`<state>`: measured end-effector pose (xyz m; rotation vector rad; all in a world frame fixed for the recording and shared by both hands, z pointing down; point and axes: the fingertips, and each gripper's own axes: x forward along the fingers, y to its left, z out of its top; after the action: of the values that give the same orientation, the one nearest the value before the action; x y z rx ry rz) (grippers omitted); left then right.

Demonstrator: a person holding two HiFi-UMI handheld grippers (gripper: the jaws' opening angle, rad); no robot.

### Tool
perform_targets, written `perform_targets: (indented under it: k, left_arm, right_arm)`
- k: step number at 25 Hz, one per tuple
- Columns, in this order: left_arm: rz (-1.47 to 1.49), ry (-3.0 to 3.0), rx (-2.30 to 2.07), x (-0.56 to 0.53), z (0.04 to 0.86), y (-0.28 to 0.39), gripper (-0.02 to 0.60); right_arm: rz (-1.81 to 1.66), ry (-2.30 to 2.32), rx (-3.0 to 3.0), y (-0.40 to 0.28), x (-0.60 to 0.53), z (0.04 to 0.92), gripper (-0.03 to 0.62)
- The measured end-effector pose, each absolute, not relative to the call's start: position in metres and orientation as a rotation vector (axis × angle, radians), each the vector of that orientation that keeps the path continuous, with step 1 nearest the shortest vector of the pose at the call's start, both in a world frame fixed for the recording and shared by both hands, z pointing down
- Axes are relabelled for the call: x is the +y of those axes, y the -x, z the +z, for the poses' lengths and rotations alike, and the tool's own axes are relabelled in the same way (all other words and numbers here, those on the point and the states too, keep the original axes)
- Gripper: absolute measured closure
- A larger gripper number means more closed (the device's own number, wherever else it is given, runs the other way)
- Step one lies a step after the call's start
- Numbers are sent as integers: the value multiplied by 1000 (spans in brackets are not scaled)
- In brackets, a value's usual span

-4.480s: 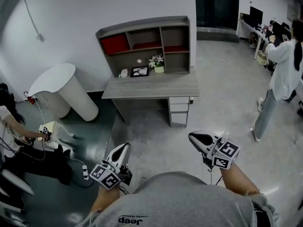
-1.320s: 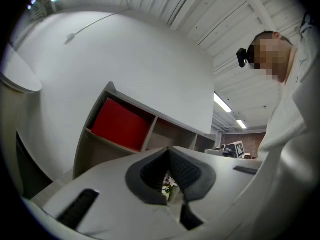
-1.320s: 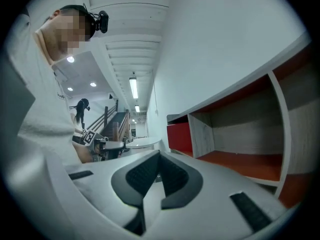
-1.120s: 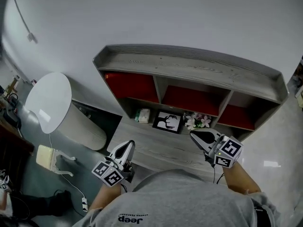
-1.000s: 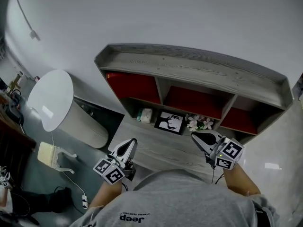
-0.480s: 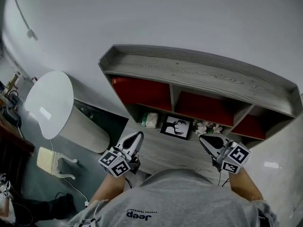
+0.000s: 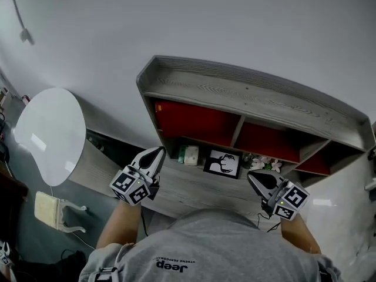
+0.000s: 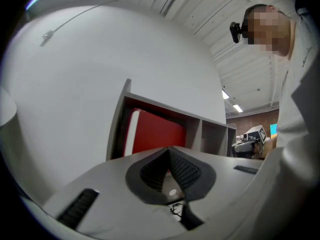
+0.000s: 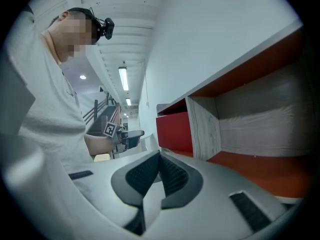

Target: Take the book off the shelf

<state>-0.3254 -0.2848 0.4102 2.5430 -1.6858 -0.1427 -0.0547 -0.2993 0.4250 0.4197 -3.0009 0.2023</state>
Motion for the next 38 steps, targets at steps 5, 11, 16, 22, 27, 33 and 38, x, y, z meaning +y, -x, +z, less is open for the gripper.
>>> perform_targets:
  k: [5,11,16,22,27,33,38]
  left_arm:
    - [-113,-2517,-1743,-309,406,359,564]
    - [-83,-2519,-1736,-333,410,369,436]
    - [2,-2538,-1749,-349,412,369,343]
    - [85,-2558,-1756,-371,412,363,261]
    - [115,-2557,-1765,-383,411,362,241]
    - [167,-2562,-1725,-394,413,358,225]
    - [193,-2594,-1675,-397,415,353,225]
  right_arm:
    - [209,-421,-2965,67,-299,429,594]
    - [196,-394,-2941,77,-297,429,594]
    - [180,-381,-2931,78,-296,427,594]
    - [178,-372,-2929,76,-296,425,593]
    - [181,-362,-2939,75,-292,420,593]
    - [168,-350,-2952,74,-288,413,594]
    - [165,-349,-2954,73,-286,412,594]
